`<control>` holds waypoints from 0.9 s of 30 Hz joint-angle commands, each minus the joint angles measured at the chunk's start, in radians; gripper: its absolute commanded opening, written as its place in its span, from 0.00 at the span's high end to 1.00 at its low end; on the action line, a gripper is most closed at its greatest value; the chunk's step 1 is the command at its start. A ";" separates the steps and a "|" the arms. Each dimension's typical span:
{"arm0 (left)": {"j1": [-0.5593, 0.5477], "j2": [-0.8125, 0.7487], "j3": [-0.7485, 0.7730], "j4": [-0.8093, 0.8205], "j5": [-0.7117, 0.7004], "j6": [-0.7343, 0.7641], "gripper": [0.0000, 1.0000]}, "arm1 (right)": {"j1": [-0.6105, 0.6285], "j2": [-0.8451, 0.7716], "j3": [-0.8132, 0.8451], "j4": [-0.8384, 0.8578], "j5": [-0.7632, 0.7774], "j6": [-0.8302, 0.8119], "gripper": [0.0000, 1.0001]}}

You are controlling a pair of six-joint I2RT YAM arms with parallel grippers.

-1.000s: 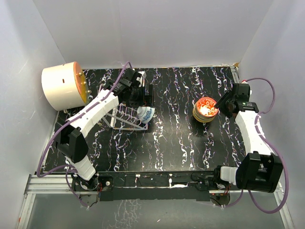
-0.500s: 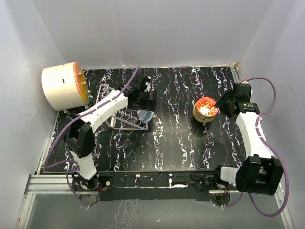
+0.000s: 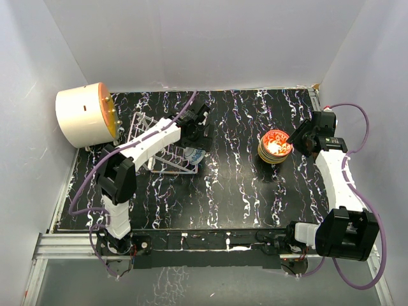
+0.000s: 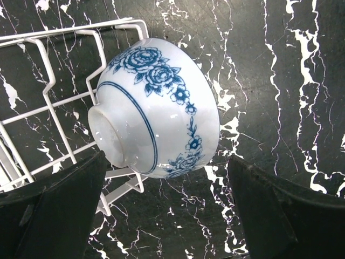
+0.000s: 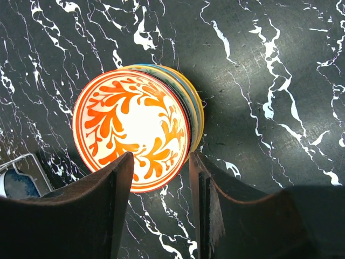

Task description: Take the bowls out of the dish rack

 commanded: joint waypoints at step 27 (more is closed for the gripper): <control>-0.032 0.087 0.097 -0.080 -0.109 0.042 0.20 | -0.003 0.078 0.065 0.055 -0.024 -0.027 0.52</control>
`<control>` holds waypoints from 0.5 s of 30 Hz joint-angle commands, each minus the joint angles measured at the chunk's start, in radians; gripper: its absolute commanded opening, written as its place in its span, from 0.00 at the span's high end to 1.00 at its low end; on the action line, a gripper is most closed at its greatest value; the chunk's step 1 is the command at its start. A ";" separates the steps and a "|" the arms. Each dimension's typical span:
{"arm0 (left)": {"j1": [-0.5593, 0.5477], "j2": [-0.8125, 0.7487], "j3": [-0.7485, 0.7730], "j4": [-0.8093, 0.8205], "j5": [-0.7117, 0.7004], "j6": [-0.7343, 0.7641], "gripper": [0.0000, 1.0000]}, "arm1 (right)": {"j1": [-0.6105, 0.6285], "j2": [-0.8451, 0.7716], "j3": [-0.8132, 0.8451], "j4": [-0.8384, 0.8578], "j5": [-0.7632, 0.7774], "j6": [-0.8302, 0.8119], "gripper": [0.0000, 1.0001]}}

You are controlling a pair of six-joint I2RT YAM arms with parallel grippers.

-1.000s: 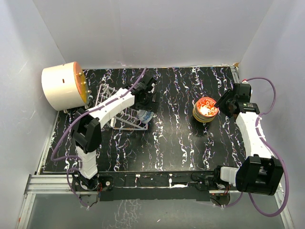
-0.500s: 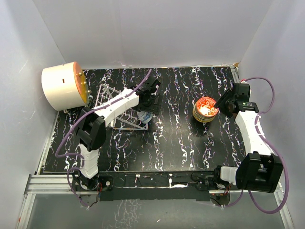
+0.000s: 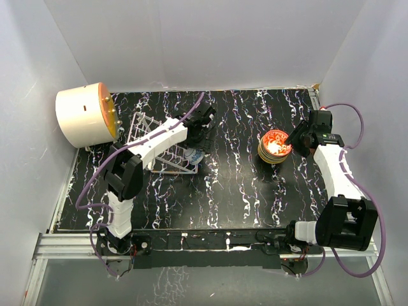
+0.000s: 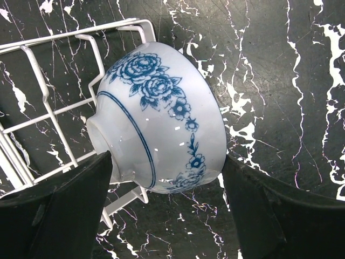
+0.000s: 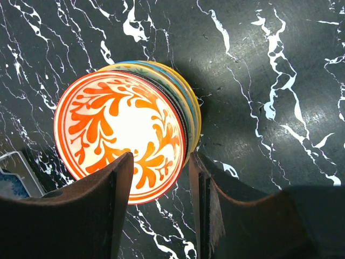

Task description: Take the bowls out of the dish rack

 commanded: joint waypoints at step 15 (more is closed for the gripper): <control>-0.007 0.047 0.064 -0.043 -0.030 0.030 0.18 | -0.003 -0.005 0.048 0.050 -0.008 -0.003 0.52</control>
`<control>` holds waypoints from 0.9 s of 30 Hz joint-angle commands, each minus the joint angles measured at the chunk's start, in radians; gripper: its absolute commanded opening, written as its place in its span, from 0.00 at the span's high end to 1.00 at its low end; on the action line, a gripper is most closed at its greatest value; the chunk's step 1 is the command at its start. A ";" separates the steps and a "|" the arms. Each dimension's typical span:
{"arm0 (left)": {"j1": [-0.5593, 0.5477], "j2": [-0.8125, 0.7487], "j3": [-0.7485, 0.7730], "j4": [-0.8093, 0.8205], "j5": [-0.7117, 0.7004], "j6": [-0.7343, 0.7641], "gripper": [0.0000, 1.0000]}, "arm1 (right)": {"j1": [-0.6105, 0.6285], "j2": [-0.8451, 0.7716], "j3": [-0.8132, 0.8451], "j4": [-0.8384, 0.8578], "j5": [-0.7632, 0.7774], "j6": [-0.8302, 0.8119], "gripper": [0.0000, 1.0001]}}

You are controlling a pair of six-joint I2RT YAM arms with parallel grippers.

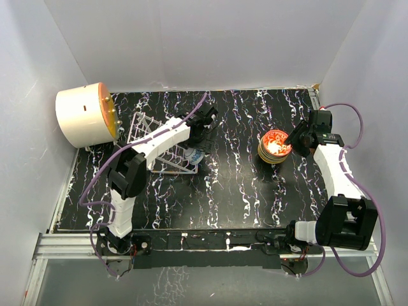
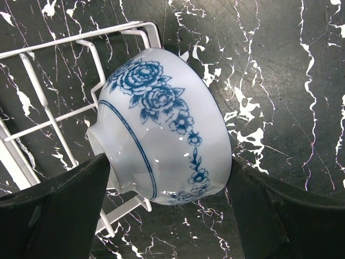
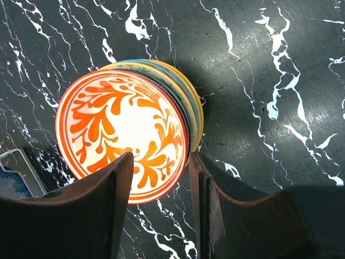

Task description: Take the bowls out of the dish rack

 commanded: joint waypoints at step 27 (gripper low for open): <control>-0.004 -0.026 0.065 -0.073 -0.020 0.016 0.30 | -0.004 -0.024 0.044 0.056 -0.032 0.002 0.52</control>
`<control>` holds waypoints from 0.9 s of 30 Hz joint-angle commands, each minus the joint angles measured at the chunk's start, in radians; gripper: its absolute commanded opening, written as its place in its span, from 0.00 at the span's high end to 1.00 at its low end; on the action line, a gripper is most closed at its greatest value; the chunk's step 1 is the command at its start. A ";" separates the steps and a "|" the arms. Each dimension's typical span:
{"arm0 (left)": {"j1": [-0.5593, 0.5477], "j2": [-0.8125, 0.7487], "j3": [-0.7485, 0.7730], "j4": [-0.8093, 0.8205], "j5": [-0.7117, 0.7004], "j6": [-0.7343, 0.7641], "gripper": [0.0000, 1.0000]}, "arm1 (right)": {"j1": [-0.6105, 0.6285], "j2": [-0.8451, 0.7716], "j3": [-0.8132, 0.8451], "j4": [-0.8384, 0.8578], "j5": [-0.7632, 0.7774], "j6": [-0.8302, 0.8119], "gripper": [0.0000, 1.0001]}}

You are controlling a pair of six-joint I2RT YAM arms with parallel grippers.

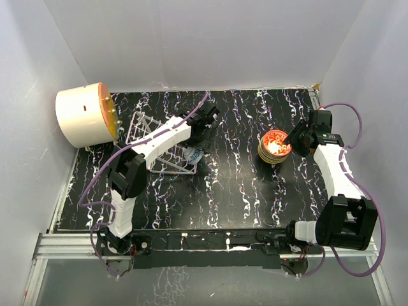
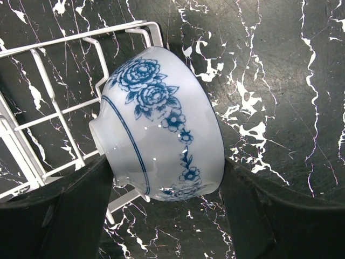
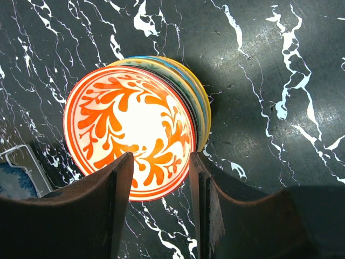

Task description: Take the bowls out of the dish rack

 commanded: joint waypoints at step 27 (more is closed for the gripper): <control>0.003 -0.051 0.196 -0.111 0.038 -0.002 0.58 | -0.003 -0.011 0.049 0.057 -0.003 -0.019 0.52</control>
